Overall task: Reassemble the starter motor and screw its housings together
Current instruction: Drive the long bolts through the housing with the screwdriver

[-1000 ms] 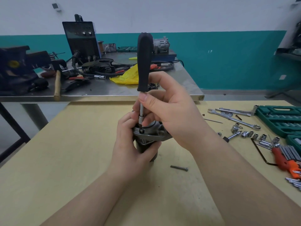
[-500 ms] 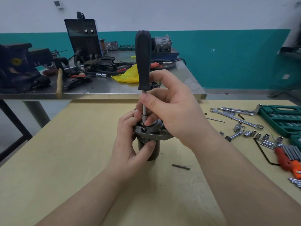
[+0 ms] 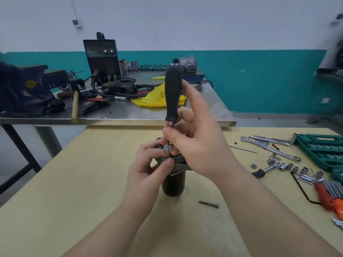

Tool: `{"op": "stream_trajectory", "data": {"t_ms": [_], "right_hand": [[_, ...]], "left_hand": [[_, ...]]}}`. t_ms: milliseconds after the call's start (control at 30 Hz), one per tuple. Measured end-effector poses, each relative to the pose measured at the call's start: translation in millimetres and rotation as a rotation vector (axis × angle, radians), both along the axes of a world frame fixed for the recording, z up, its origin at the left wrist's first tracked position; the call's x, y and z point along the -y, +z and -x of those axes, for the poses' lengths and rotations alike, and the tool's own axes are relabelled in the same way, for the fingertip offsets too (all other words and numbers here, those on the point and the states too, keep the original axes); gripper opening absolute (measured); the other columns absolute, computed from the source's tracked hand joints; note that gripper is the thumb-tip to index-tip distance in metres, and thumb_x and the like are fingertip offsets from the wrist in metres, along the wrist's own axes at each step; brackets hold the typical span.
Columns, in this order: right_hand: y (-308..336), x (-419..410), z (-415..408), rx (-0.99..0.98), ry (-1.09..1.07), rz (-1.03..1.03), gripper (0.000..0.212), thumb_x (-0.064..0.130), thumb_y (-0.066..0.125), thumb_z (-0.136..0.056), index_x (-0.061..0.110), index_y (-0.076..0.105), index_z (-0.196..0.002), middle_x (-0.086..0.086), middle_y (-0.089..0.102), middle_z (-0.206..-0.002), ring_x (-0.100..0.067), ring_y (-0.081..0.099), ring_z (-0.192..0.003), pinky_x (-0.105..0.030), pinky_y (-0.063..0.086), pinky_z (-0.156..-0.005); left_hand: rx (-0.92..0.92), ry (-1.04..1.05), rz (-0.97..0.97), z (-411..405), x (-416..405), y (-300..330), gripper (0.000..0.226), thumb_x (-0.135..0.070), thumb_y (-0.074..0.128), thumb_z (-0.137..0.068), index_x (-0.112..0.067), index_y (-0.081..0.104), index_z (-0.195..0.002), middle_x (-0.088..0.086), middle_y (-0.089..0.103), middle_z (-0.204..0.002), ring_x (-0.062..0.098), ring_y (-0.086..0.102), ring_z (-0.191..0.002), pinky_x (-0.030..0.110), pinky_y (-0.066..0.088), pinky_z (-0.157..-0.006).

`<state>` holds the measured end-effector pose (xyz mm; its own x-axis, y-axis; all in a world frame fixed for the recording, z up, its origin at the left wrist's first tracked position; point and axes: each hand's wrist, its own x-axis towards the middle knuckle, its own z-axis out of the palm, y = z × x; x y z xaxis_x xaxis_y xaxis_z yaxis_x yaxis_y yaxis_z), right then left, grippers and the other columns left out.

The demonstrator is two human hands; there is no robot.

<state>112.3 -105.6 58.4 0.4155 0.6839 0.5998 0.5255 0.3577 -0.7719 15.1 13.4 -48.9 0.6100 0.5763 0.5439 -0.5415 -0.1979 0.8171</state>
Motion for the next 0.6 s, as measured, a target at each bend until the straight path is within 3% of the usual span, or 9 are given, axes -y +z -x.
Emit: {"op": "stream_trajectory", "data": {"t_ms": [200,333,467,600], "right_hand": [[0.1,-1.8,2.6,-0.017,0.002,0.016,0.053,0.029,0.061,-0.105,0.054,0.041,-0.147,0.000,0.065,-0.097,-0.032,0.072,-0.082,-0.039,0.061,-0.065],[7.4,-1.2,6.2,-0.015,-0.005,0.007,0.027,0.037,0.052,-0.111,0.037,0.056,-0.137,-0.003,0.066,-0.093,-0.031,0.072,-0.078,-0.041,0.061,-0.057],[17.3,-5.0,6.9,0.056,-0.068,0.089,0.025,0.036,0.054,-0.109,0.020,0.062,-0.127,0.004,0.069,-0.090,-0.024,0.074,-0.080,-0.052,0.063,-0.072],[30.6,-5.5,4.8,0.021,-0.037,0.156,0.024,0.037,0.064,-0.101,0.020,0.066,-0.118,0.008,0.073,-0.096,-0.020,0.076,-0.083,-0.054,0.064,-0.079]], "left_hand": [[-0.042,-0.049,0.047,3.0,-3.0,7.1,0.014,-0.024,0.080,-0.081,-0.015,0.081,-0.091,0.007,0.061,-0.124,0.022,0.060,-0.110,0.029,0.057,-0.085],[-0.069,-0.049,0.041,3.1,-2.4,8.6,0.016,-0.028,0.081,-0.081,-0.017,0.083,-0.092,0.001,0.061,-0.123,0.018,0.062,-0.110,0.029,0.058,-0.087],[-0.060,-0.018,0.061,3.4,-0.6,8.3,0.016,-0.029,0.084,-0.079,-0.016,0.082,-0.087,-0.002,0.063,-0.121,0.016,0.064,-0.107,0.029,0.059,-0.085],[-0.051,-0.003,0.075,4.0,2.7,9.6,0.017,-0.028,0.083,-0.079,-0.012,0.081,-0.085,-0.005,0.066,-0.125,0.016,0.066,-0.118,0.028,0.059,-0.086]]}}
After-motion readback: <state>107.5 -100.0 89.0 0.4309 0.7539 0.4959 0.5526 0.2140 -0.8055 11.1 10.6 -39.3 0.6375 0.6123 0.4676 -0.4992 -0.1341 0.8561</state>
